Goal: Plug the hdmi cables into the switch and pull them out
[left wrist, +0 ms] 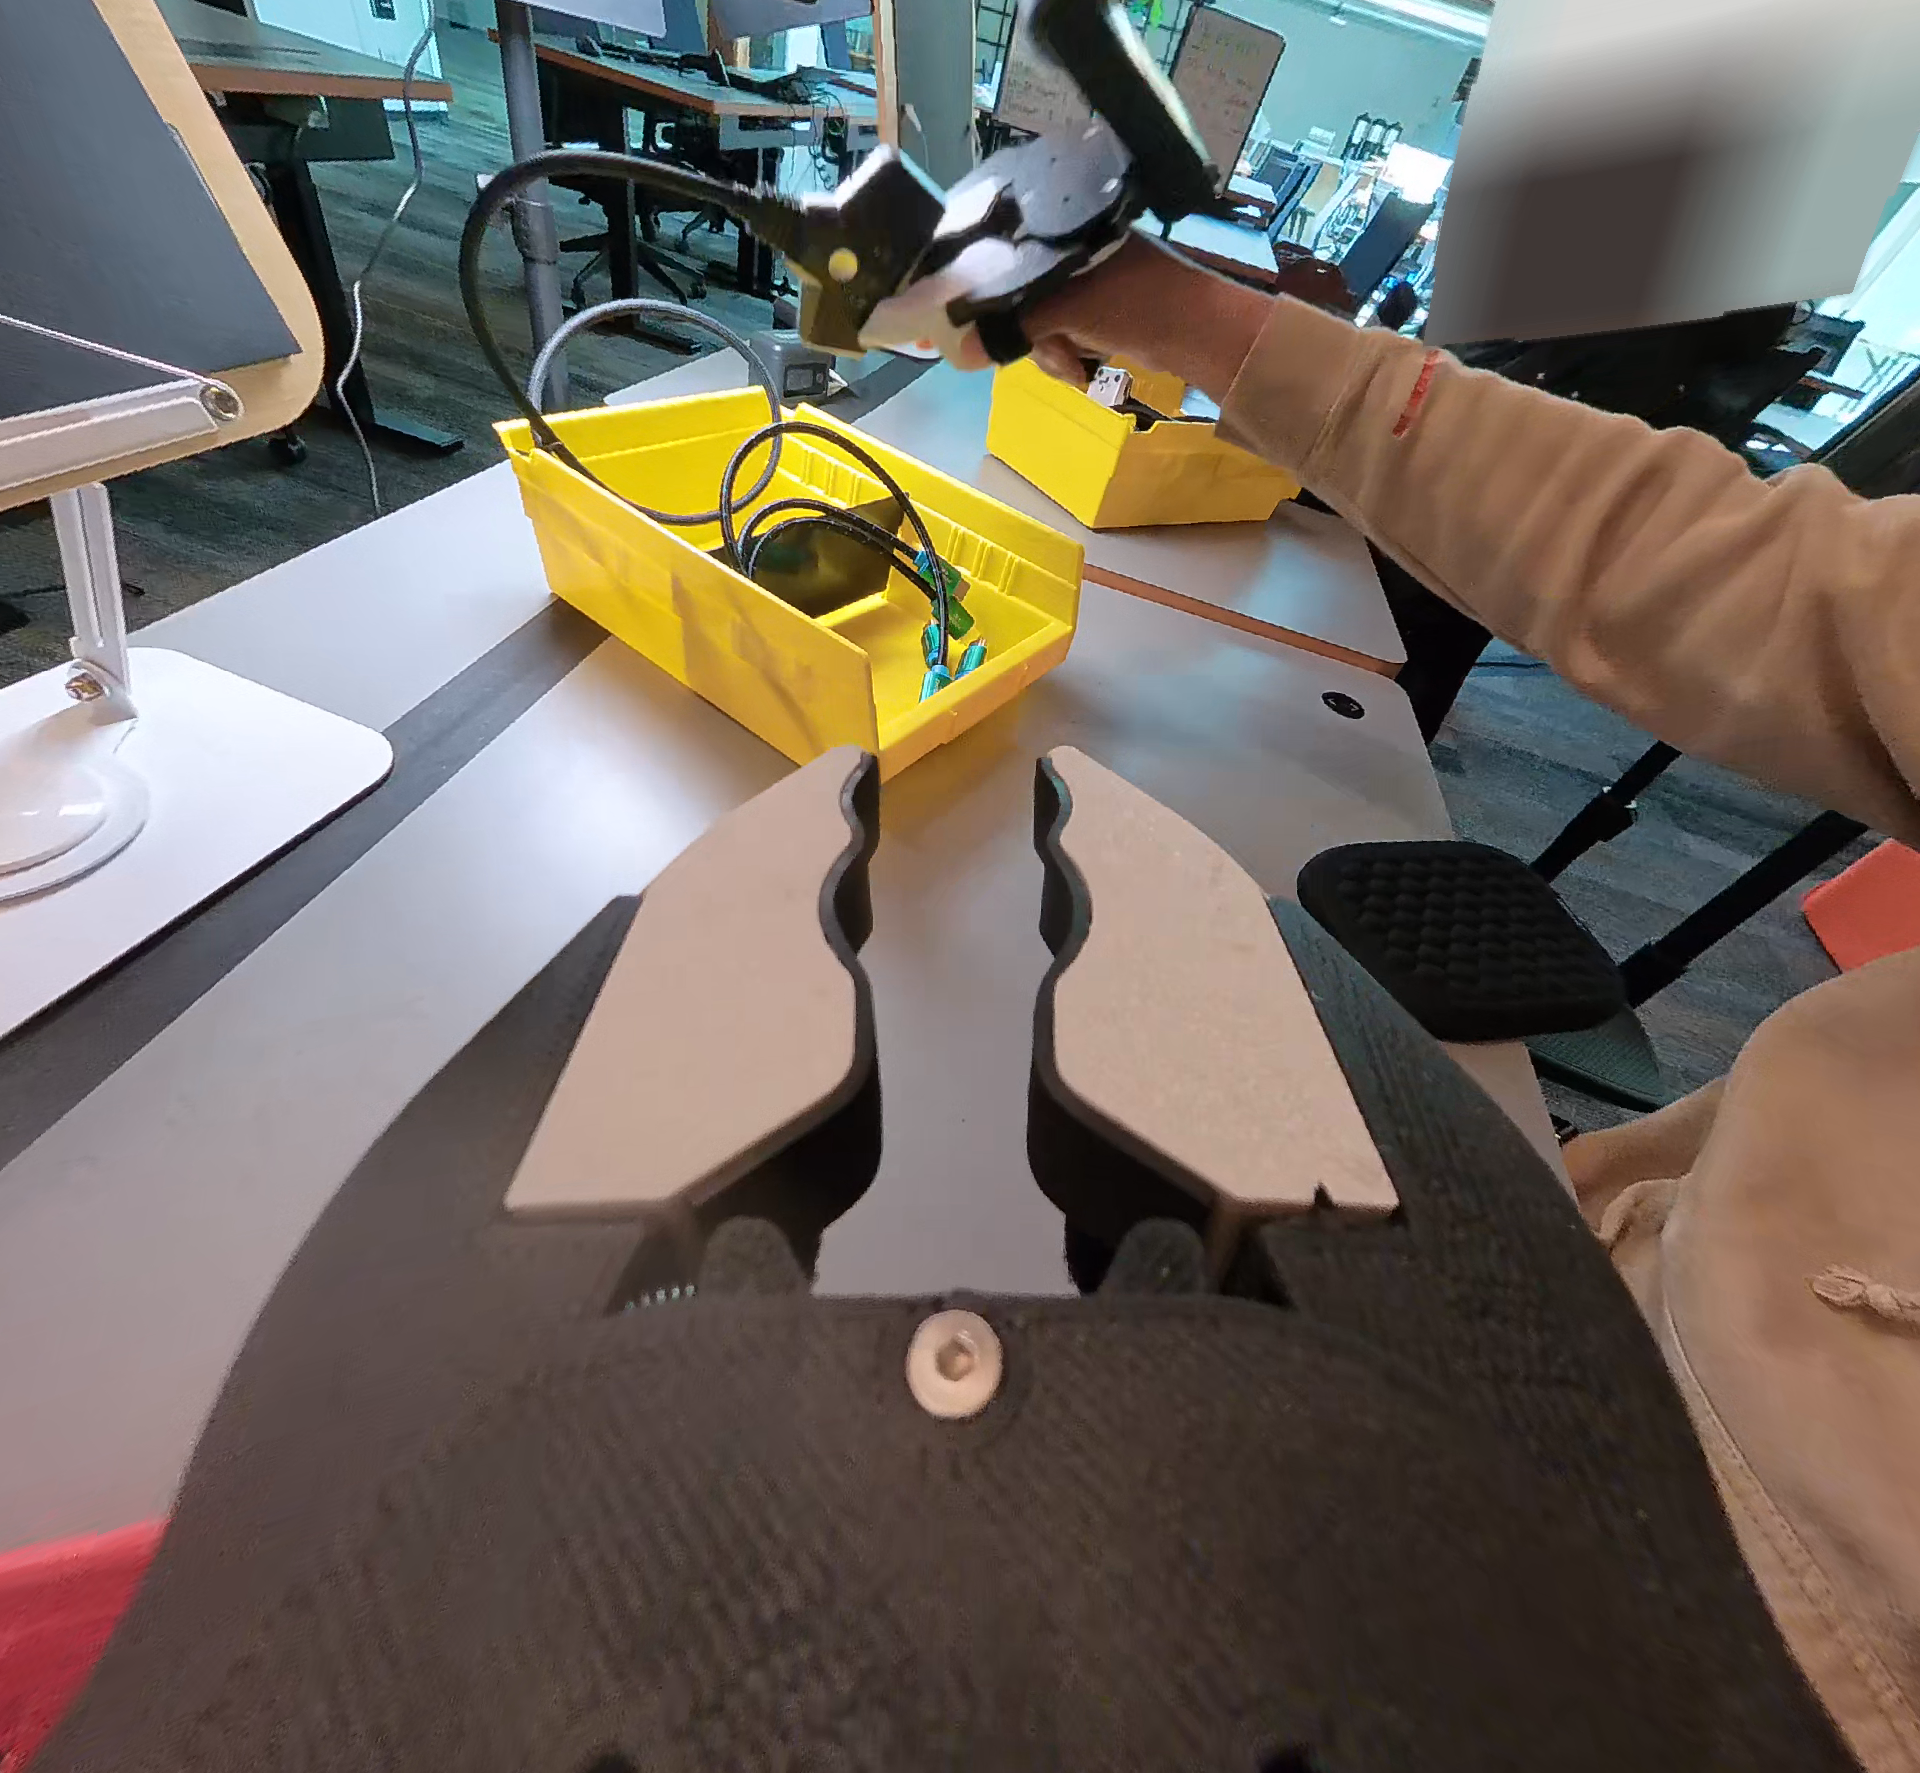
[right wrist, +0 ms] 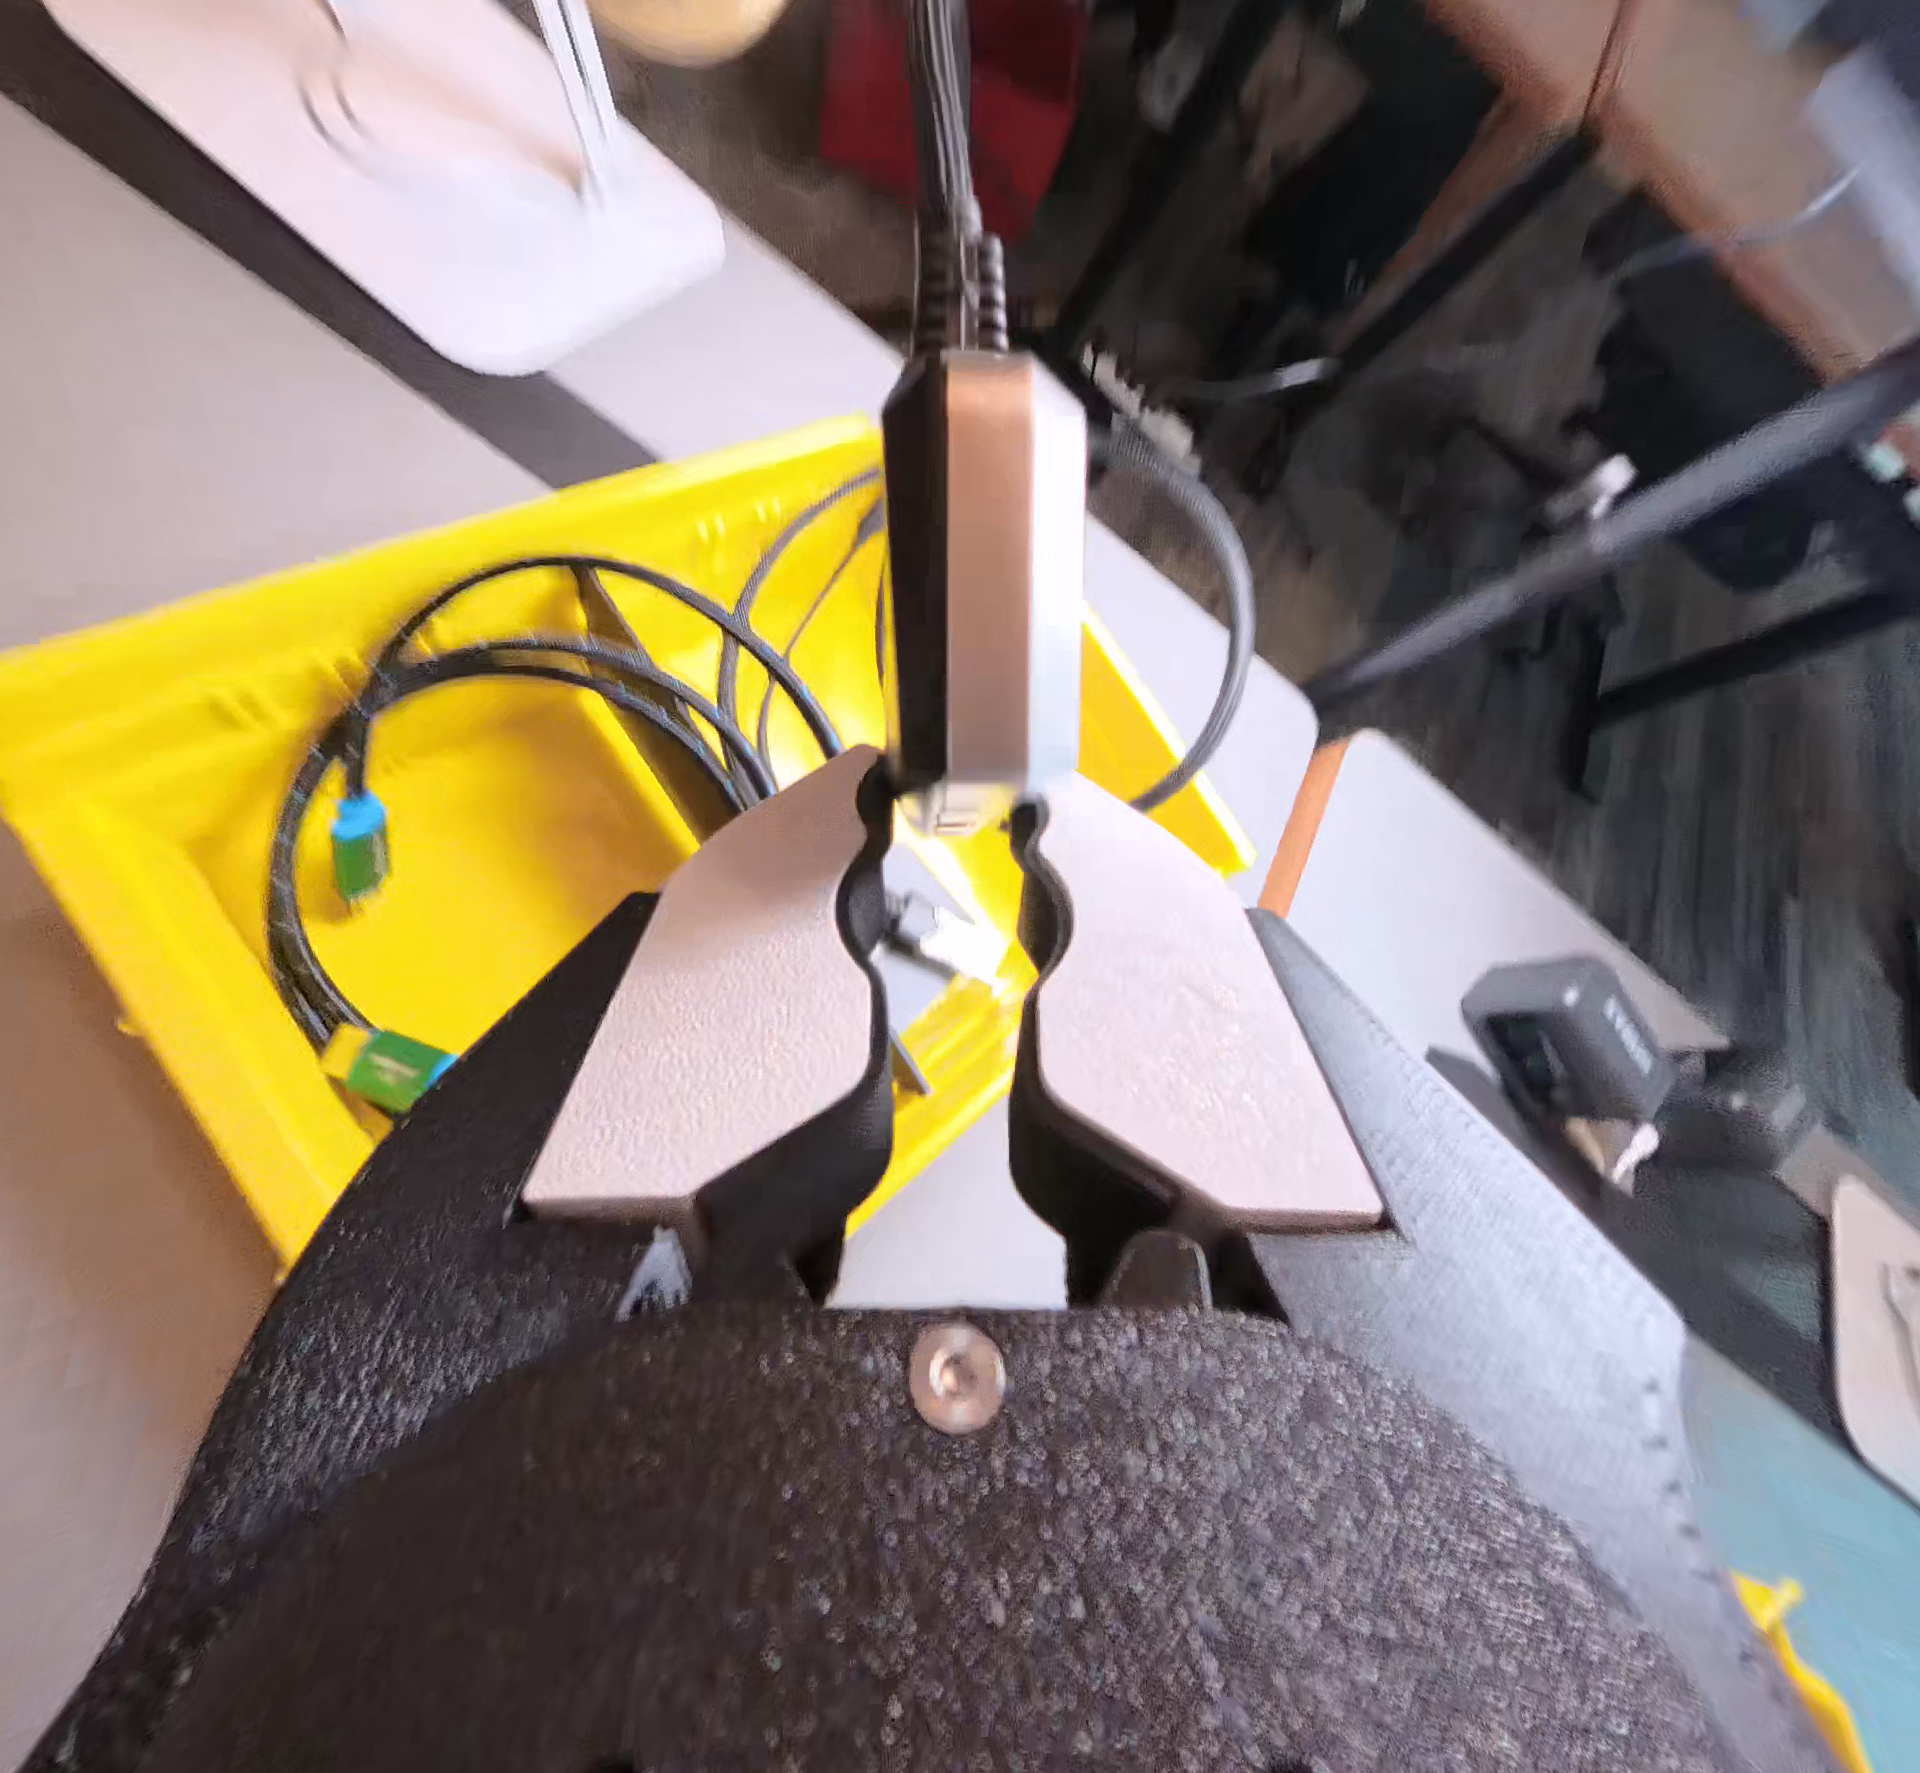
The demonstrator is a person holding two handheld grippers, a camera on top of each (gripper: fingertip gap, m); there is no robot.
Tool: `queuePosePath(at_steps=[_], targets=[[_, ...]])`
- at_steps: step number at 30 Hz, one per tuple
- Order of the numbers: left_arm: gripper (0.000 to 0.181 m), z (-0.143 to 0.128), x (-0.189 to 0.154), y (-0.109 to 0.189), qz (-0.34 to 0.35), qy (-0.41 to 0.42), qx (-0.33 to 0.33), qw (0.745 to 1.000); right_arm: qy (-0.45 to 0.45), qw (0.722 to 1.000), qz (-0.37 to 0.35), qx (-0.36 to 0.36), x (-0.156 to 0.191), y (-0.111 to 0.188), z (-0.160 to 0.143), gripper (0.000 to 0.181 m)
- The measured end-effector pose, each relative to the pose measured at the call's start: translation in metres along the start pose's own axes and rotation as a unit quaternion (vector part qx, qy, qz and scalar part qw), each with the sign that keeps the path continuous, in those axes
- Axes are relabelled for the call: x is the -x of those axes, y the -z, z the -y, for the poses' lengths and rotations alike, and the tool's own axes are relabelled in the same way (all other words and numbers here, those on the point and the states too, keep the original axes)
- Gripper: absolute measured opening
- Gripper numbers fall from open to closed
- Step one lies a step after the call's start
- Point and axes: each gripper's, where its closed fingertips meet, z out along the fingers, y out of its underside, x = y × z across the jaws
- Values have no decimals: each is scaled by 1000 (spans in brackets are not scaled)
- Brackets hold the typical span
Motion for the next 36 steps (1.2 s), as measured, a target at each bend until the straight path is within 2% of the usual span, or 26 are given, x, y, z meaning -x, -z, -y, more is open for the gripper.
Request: queuePosePath(at_steps=[4,7,9,17,24,28,31,34,36], targets=[[29,-4,-1,-4,1,-4,11,1000,-1,996,-14,92,-3,-34,-50,22],[29,-7,1,-4,8,-7,20,1000,-48,994,-11,101,-5,-47,-60,21],[29,-9,4,-3,11,-5,21,1000,-80,990,-12,112,-9,-49,-66,35],[28,-11,9,-4,8,8,20,1000,-116,990,-25,80,-24,-35,-63,51],[28,-10,7,-3,11,2,20,1000,-74,993,-57,68,-28,-32,-49,47],[28,-5,11,2,19,0,9,1000,-113,991,-13,-66,5,-13,15,43],[29,-6,17,6,38,1,11,999,-133,976,35,-170,56,12,64,43],[30,-8,24,13,65,-5,26,998,-132,967,73,-207,120,29,82,44],[32,-11,30,21,93,-13,47,994,-114,969,96,-199,164,33,76,45]])
